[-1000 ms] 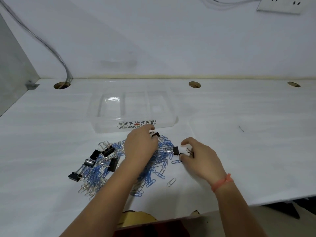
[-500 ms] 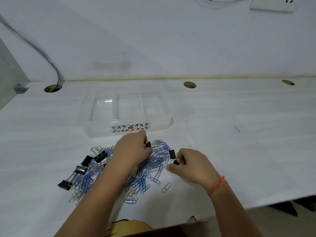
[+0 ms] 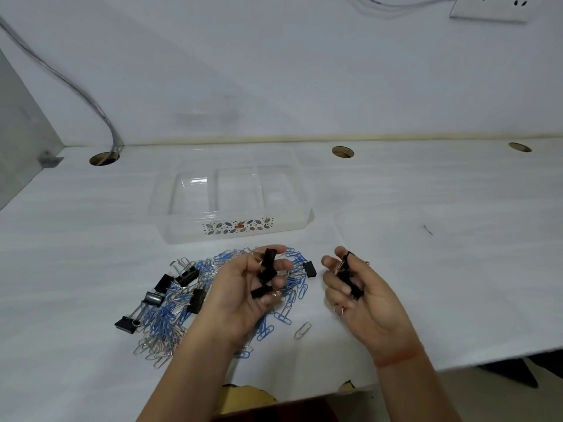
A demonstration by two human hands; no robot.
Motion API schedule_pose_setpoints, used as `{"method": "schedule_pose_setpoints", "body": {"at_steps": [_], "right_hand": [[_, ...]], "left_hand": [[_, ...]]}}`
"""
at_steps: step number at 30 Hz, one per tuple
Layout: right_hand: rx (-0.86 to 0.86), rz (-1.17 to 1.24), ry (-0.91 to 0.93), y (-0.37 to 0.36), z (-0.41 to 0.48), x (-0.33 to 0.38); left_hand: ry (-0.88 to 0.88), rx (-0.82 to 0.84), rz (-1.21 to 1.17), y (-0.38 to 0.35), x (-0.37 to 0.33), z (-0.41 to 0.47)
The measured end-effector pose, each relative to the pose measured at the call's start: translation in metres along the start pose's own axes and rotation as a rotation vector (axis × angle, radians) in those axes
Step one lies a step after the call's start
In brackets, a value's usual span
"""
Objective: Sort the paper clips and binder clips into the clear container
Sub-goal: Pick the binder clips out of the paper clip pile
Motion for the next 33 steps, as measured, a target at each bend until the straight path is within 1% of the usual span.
{"method": "schedule_pose_setpoints", "body": {"at_steps": [2,4,5,6,7,8,9,11,12,13,15,17,23,28,29,30,31,33], "right_hand": [[-0.004,0.055,0.0,0.004,0.005,-0.002],[-0.066,0.073,-0.019,0.008,0.008,0.0],[-0.107,0.044,-0.031,0.008,0.008,0.002],[-0.142,-0.034,-0.027,0.008,0.01,0.003],[-0.176,-0.168,-0.008,0.006,0.01,0.003],[-0.22,-0.376,0.056,0.004,0.01,0.004],[-0.267,-0.631,0.171,0.001,0.011,0.005],[-0.368,-1.161,0.499,-0.005,0.011,0.01],[-0.381,-1.373,0.64,-0.006,0.012,0.012],[-0.353,-1.537,0.698,-0.009,0.013,0.014],[-0.224,-1.786,0.67,-0.013,0.016,0.012],[-0.125,-1.934,0.645,-0.015,0.018,0.01],[-0.052,-1.958,0.669,-0.016,0.024,0.01],[-0.035,-1.949,0.73,-0.016,0.021,0.008],[-0.043,-1.901,0.718,-0.016,0.019,0.009],[-0.059,-1.802,0.686,-0.014,0.017,0.01],[-0.085,-1.643,0.626,-0.013,0.015,0.012],[-0.139,-1.178,0.413,-0.008,0.005,0.016]], "left_hand": [[-0.001,0.014,-0.014,-0.003,0.001,-0.002],[-0.001,0.036,-0.027,-0.005,0.001,-0.003],[-0.007,0.039,-0.025,-0.006,0.002,-0.004],[-0.027,0.025,-0.003,-0.007,0.002,-0.004],[-0.057,-0.007,0.032,-0.007,0.002,-0.003],[-0.09,-0.049,0.076,-0.007,0.003,-0.001],[-0.119,-0.093,0.122,-0.007,0.004,0.001],[-0.158,-0.175,0.214,-0.008,0.006,0.004],[-0.17,-0.205,0.261,-0.01,0.006,0.004],[-0.185,-0.228,0.305,-0.012,0.007,0.004],[-0.221,-0.254,0.368,-0.016,0.007,0.005],[-0.236,-0.256,0.376,-0.018,0.008,0.005],[-0.155,-0.26,0.212,-0.016,0.007,0.001],[-0.121,-0.28,0.127,-0.009,0.004,-0.004],[-0.117,-0.286,0.12,-0.007,0.004,-0.005],[-0.119,-0.291,0.117,-0.006,0.004,-0.007],[-0.128,-0.294,0.119,-0.005,0.004,-0.008],[-0.152,-0.301,0.114,-0.004,0.004,-0.012]]}}
Point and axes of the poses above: each hand's wrist, its own z-axis towards the middle knuckle, its own y-axis out of the back of the hand, x = y × z, the point moved 3 cm from there along z, towards the middle knuckle, and after that the axes turned 14 degrees about -x, right-handed, at the moved point
